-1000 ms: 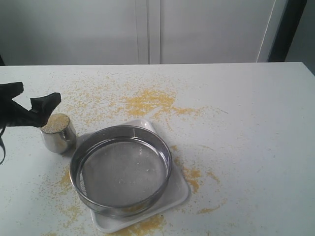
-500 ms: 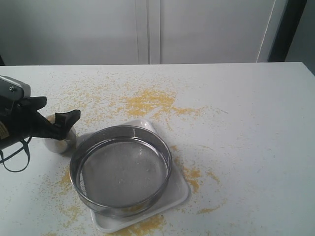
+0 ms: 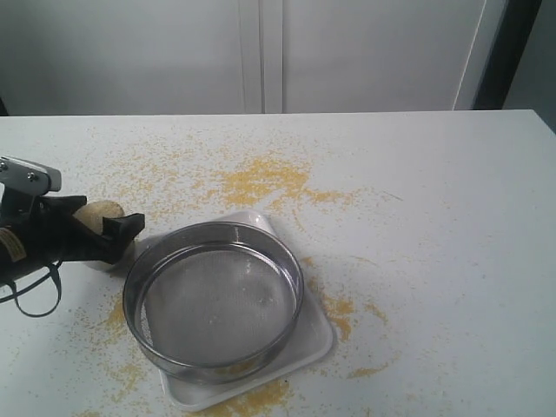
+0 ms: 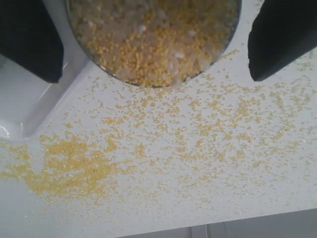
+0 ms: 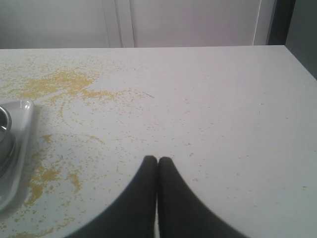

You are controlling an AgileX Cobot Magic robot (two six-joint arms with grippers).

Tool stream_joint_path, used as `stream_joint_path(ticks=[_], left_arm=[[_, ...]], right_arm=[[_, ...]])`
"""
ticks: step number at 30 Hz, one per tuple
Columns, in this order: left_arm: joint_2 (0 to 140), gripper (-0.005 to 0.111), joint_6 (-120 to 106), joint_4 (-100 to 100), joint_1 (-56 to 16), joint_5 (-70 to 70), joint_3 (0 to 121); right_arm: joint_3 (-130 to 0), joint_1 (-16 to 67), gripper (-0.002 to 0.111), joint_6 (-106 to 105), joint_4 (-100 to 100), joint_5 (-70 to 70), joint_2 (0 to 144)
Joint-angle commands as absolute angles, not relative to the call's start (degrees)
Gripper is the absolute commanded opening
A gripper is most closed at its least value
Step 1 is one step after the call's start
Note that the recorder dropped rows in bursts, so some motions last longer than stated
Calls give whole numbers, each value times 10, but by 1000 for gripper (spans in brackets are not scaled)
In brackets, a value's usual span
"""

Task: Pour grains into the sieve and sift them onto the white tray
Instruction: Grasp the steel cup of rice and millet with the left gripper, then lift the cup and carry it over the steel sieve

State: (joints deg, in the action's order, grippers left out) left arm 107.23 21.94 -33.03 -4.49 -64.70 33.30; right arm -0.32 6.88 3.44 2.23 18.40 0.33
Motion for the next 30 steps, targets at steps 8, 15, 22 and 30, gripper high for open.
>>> stream_joint_path(ticks=[8,15,22,30], left_arm=[[1108,105,225,-333,-47,-648,335],[1132,105,218,-308,-47,-649,335],[1143,105,198,-282,-47,-649,335],[1143,103,191,-268,-47,-668,335]], right_arm=[[0,70,0,37,17,179,0],[0,70,0,37,17,179,0],[0,70,0,37,17,179,0],[0,70,0,37,17,179,0]])
